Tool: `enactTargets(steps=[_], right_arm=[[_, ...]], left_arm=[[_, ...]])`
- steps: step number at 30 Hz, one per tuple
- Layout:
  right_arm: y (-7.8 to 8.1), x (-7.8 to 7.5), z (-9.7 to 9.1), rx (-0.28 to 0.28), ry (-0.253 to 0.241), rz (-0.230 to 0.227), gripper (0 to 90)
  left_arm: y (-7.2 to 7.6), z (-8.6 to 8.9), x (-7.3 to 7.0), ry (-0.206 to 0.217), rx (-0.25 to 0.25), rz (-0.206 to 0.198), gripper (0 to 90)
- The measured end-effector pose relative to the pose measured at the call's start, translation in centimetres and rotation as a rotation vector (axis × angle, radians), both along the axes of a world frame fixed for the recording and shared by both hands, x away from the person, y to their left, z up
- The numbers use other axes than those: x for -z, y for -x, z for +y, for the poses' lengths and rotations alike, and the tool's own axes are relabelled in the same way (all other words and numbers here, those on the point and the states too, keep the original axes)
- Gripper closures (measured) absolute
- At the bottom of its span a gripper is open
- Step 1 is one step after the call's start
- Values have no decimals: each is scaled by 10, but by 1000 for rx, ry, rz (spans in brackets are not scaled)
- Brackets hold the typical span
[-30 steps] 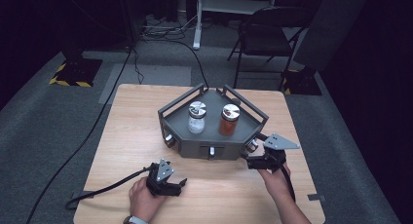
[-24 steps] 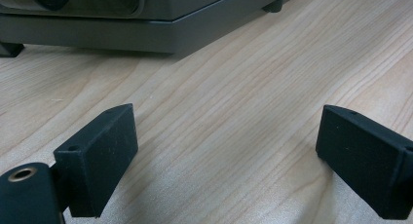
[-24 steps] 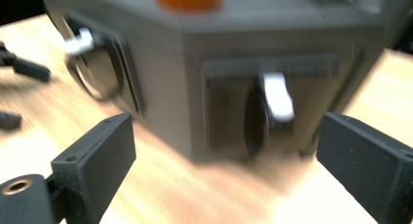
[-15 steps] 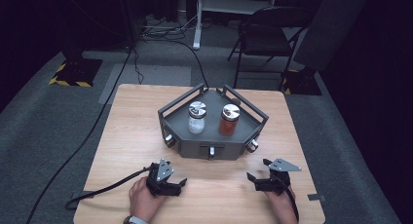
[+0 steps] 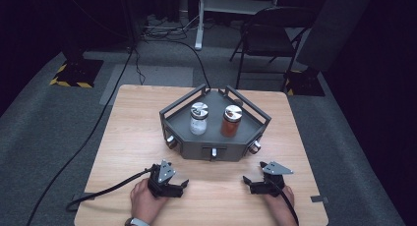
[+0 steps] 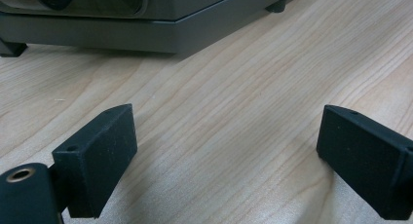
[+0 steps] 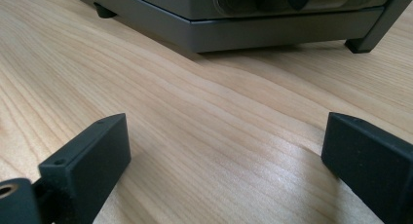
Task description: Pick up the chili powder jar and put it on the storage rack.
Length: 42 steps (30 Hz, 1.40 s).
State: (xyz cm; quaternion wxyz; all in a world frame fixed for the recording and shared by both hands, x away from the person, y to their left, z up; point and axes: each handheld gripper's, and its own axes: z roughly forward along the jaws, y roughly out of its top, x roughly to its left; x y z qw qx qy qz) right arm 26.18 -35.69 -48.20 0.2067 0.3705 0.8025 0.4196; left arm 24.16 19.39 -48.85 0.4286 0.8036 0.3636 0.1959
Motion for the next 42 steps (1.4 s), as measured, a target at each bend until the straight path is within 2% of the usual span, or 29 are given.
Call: enactTargets(steps=[42], right_arm=[[-1, 0, 2, -8, 0, 2, 33]], left_arm=[[0, -2, 0, -1, -13, 1, 74]])
